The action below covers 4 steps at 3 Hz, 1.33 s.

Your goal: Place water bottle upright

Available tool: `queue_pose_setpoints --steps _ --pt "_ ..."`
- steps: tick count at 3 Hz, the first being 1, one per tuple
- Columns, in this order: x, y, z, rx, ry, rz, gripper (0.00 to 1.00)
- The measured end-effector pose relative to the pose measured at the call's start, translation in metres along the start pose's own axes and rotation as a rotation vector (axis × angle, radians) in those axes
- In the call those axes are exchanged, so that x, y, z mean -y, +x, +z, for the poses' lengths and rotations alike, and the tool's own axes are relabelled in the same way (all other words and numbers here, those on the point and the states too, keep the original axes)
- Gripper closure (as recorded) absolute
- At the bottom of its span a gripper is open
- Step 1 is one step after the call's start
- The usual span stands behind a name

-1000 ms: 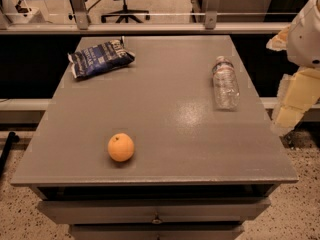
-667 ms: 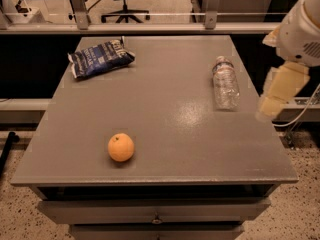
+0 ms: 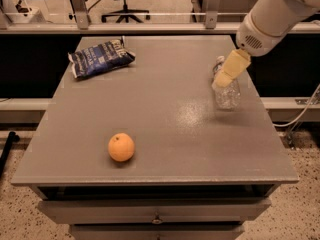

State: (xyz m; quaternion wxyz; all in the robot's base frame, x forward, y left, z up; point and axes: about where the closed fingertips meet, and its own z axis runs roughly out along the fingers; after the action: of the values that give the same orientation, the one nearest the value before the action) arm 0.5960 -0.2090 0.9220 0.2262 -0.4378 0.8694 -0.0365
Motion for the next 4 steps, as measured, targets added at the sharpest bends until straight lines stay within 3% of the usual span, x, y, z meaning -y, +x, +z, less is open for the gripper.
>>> queue_pose_setpoints --steps 2,3,4 --pt "0.042 -0.035 0.059 -0.046 0.038 0.312 0.0" --pt "0.052 -0.032 0.084 -0.096 0.051 0.446 0.0" --pt "0.058 -0.027 0.099 -0.139 0.073 0.543 0.0"
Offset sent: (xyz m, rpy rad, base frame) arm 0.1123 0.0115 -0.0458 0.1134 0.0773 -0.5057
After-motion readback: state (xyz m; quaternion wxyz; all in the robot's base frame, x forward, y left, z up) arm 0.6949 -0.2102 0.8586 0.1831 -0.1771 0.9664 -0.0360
